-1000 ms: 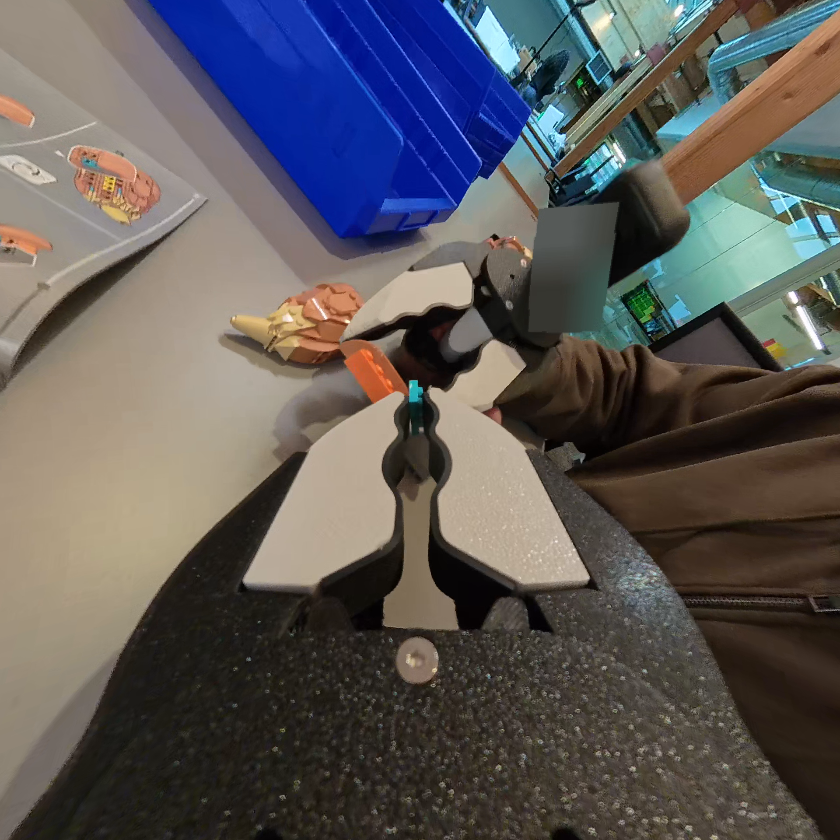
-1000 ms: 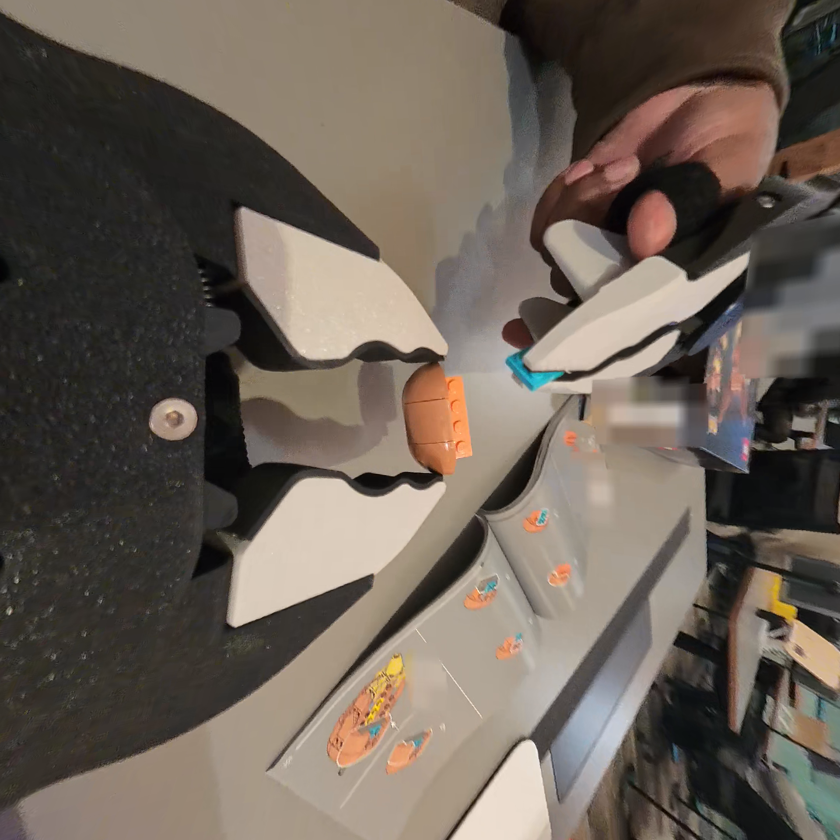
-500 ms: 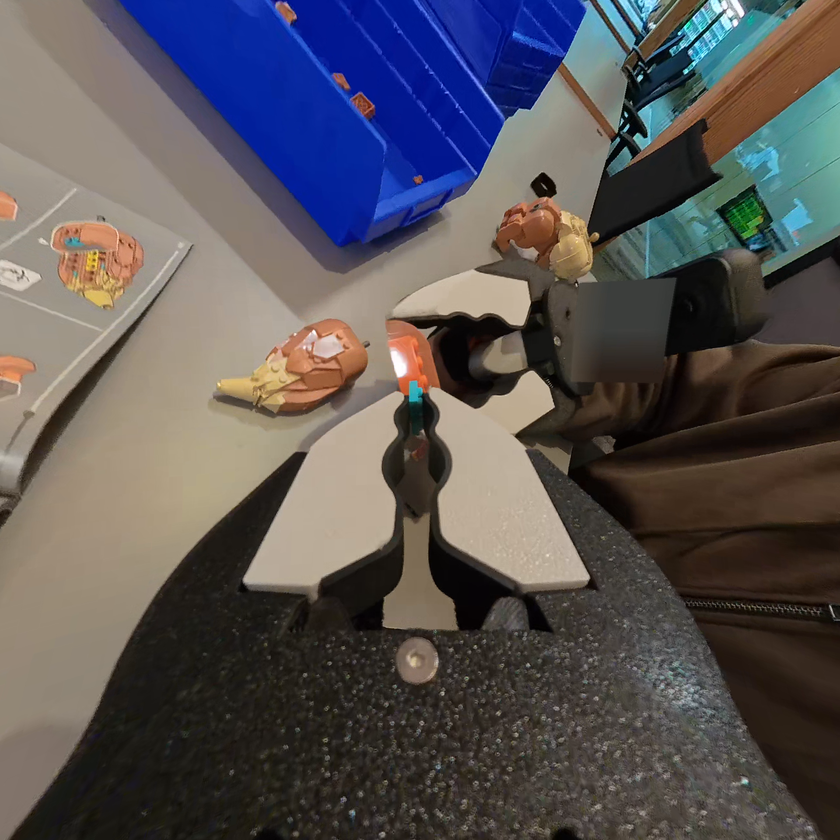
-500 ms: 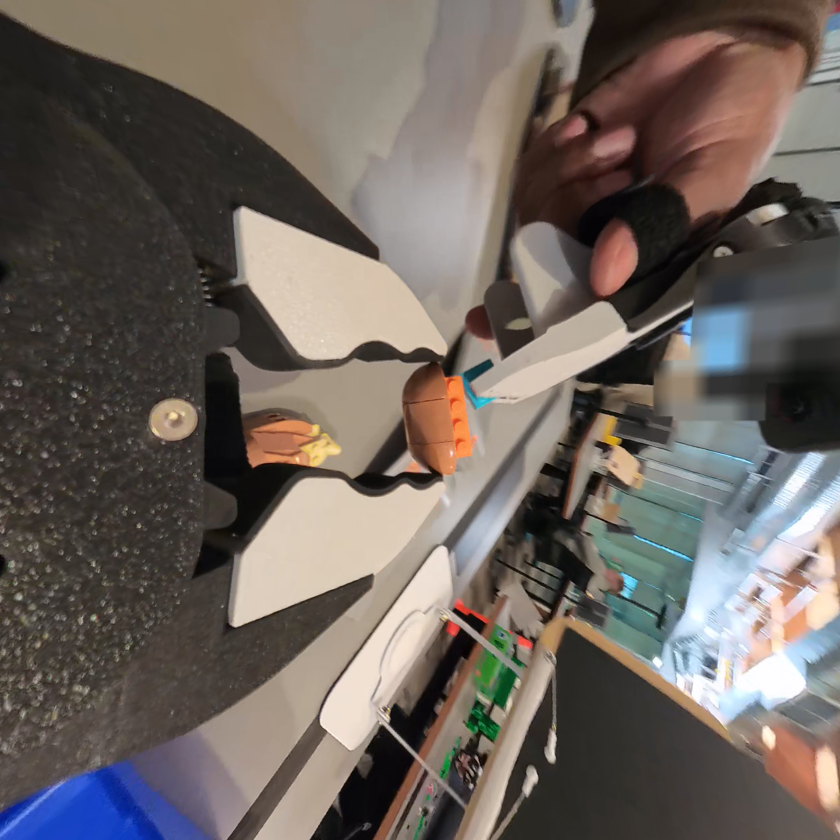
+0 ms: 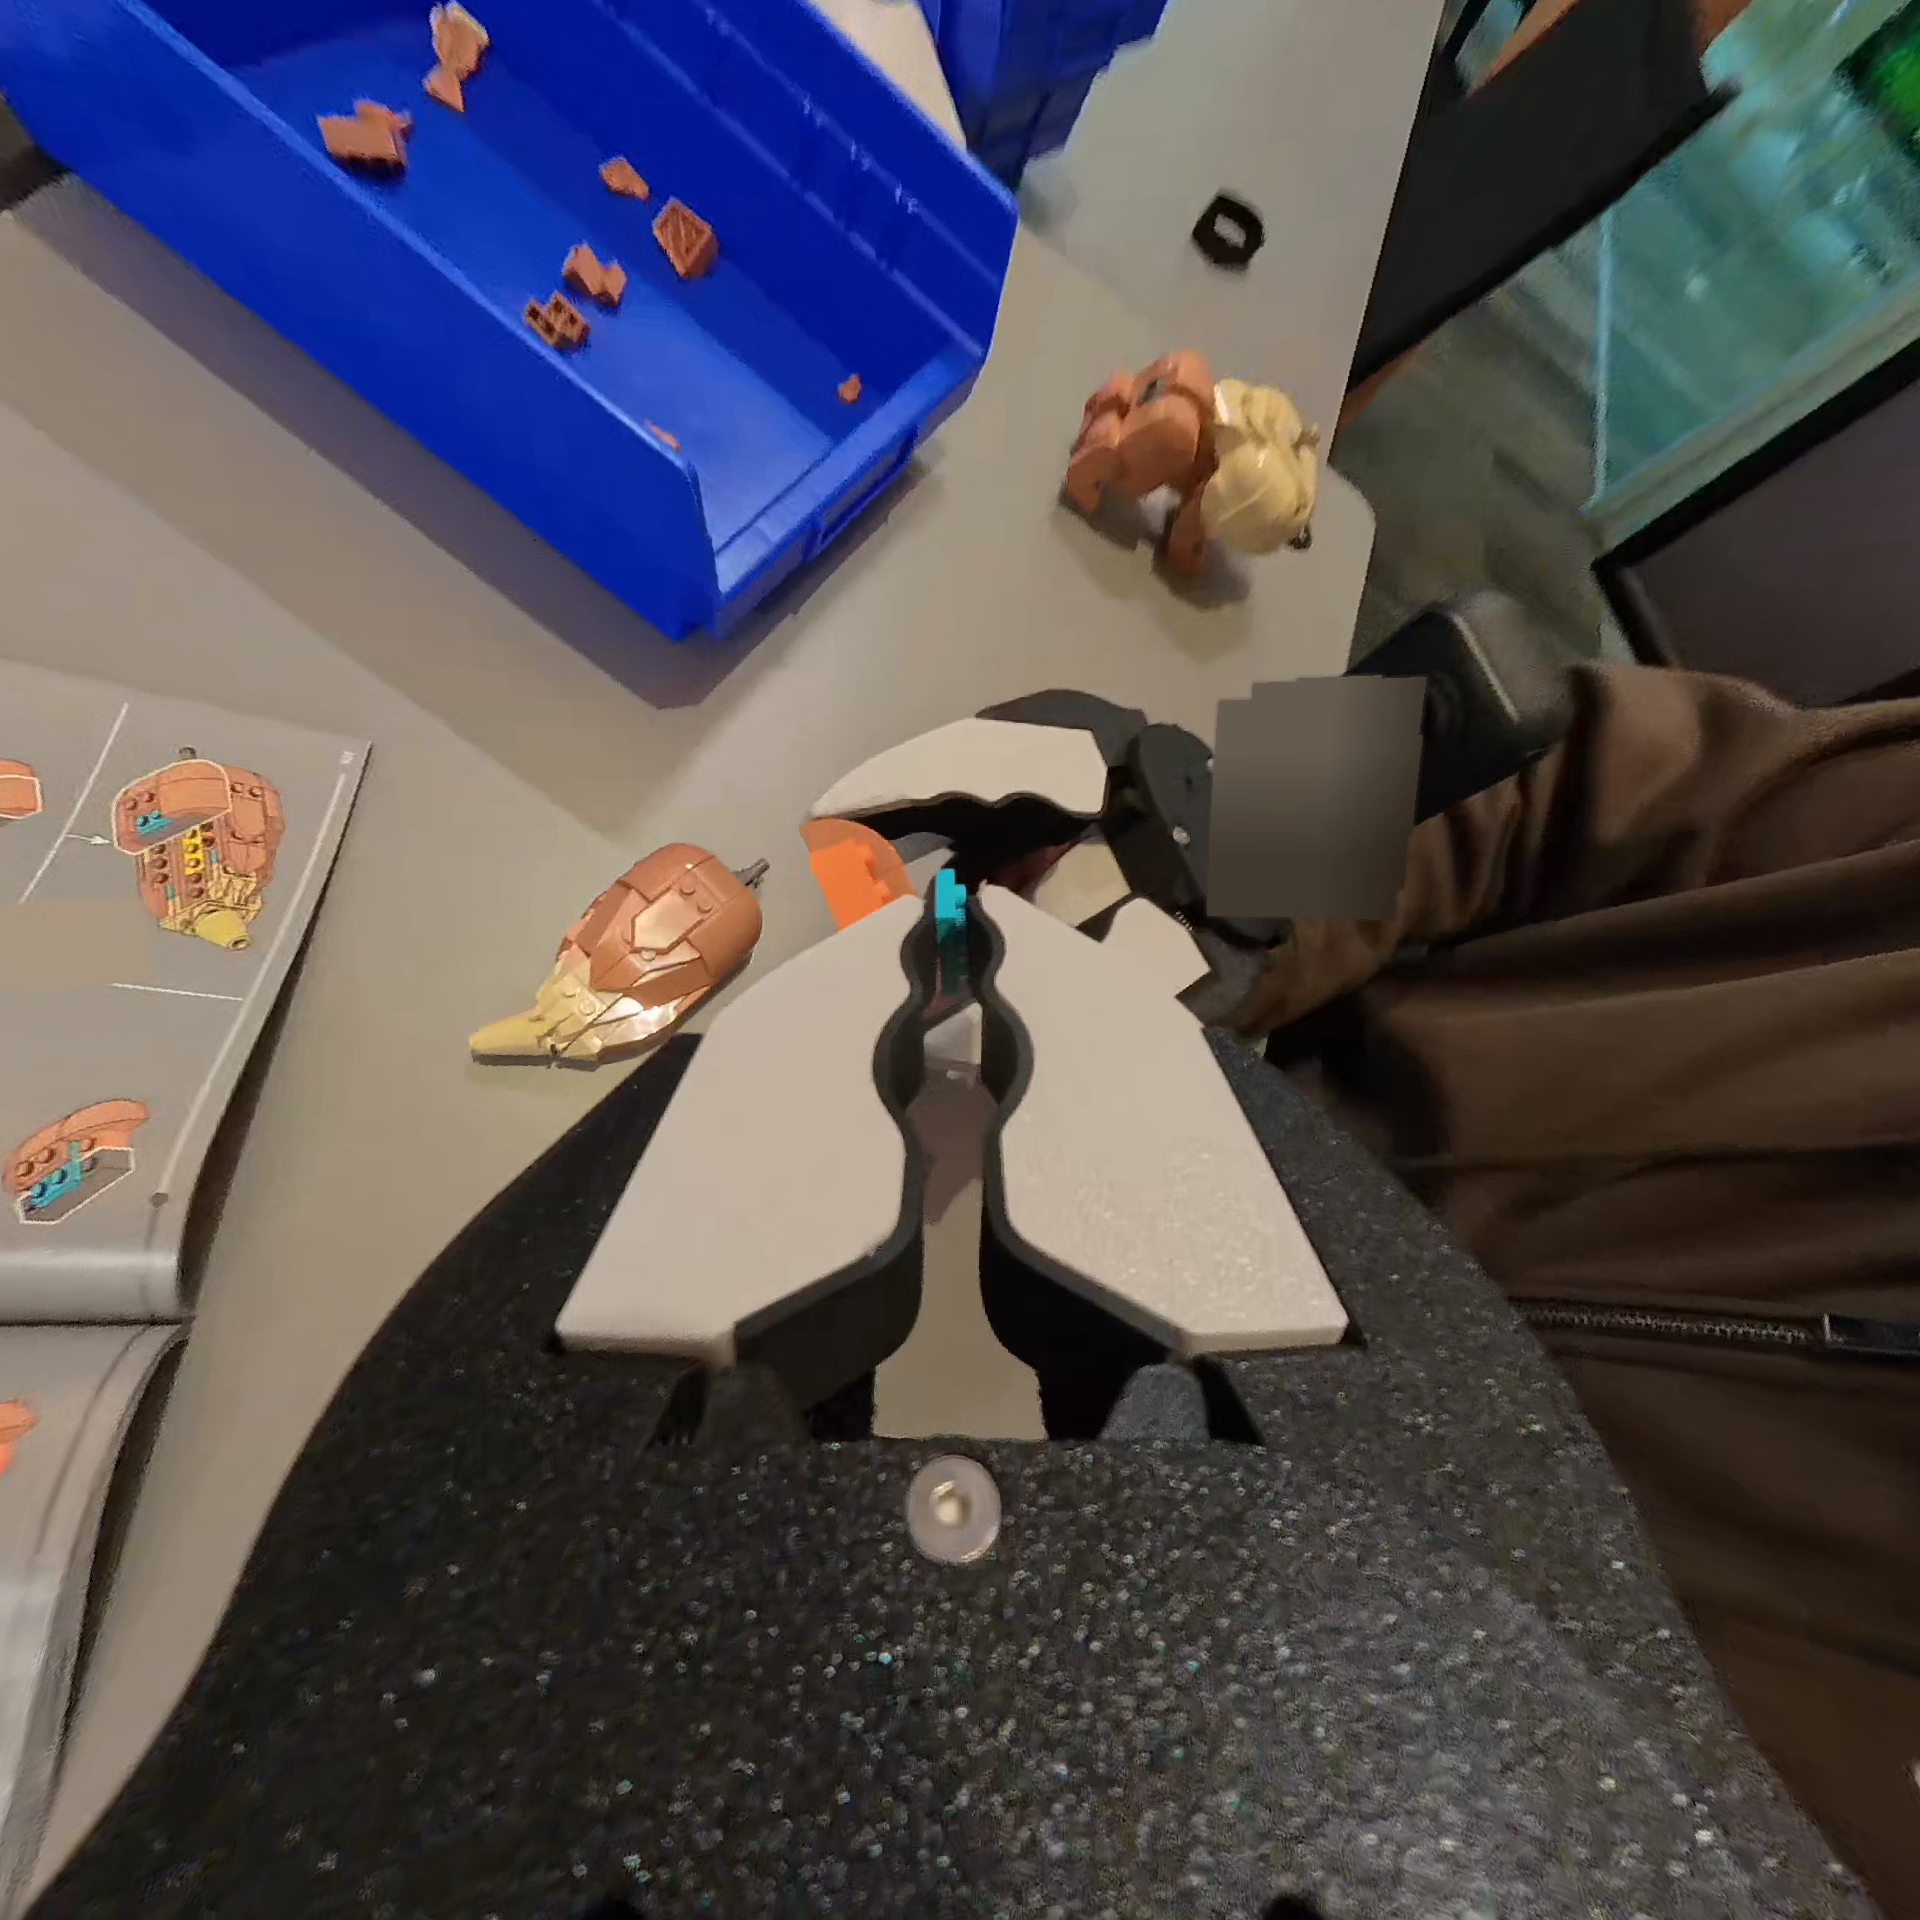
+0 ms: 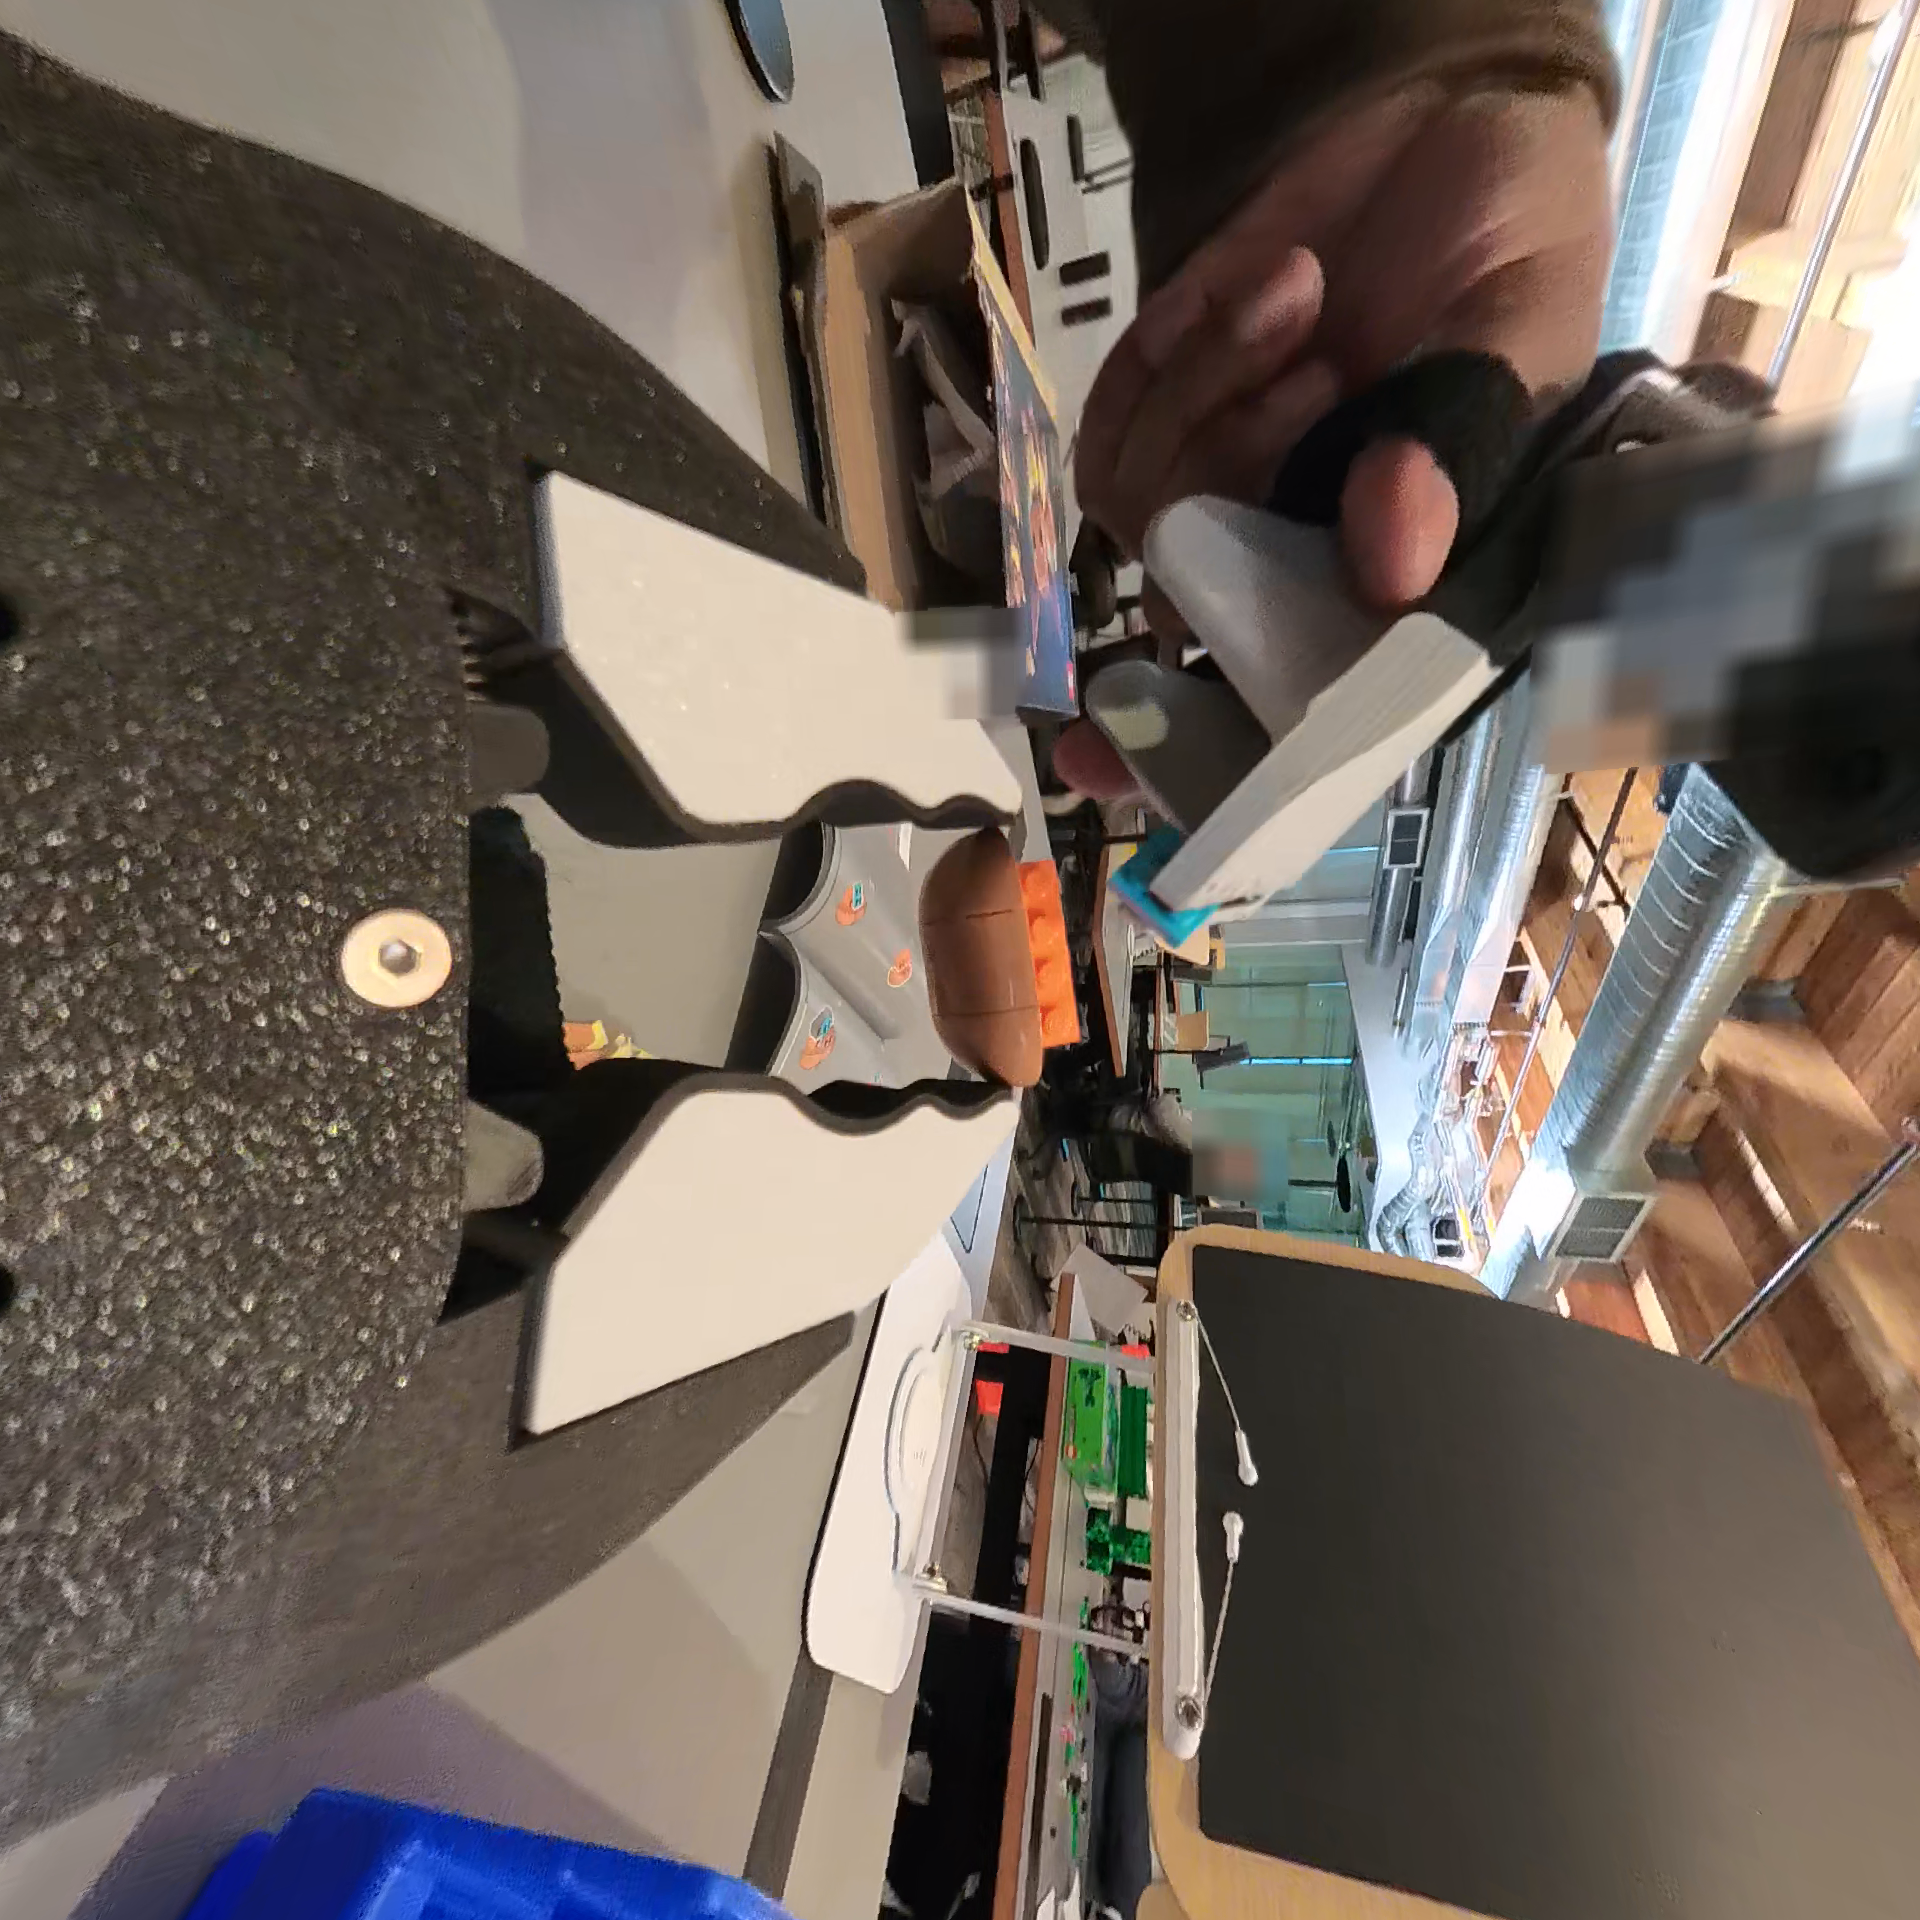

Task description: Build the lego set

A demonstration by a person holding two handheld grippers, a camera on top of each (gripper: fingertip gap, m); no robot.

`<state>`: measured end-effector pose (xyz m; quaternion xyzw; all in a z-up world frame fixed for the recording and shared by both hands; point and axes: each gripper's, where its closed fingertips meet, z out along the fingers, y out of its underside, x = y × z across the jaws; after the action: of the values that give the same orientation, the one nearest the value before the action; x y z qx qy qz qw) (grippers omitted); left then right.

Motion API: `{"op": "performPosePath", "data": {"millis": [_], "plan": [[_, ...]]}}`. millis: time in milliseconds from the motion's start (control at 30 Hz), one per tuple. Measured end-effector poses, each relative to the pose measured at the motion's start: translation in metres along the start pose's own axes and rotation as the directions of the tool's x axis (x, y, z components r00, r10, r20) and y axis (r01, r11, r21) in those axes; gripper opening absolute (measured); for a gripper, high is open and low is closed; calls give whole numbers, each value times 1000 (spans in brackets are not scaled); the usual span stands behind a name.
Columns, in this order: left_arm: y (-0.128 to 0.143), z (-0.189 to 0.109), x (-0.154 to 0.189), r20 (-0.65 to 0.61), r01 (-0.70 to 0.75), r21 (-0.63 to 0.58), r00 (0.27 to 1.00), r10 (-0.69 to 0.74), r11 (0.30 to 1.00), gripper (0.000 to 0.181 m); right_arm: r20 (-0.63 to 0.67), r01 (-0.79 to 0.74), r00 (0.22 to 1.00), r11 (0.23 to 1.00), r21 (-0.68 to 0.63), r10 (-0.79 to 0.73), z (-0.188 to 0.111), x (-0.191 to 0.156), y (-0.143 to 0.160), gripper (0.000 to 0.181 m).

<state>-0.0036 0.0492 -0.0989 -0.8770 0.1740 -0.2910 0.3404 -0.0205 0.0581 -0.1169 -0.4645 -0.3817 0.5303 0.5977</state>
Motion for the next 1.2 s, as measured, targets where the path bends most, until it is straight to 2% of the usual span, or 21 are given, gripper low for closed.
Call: {"op": "performPosePath", "data": {"millis": [200,467,1200], "plan": [[7,10,-1,26,-33,-186,999,38,982,5,-25,41,999,999,-9,-41,-2,4,-1,47],[3,12,-5,93,-49,-286,993,78,957,5,-25,56,998,998,-6,-56,-3,3,-3,47],[-3,9,-4,155,-75,-296,980,125,952,12,10,48,999,997,53,-48,-4,-1,-13,46]]}}
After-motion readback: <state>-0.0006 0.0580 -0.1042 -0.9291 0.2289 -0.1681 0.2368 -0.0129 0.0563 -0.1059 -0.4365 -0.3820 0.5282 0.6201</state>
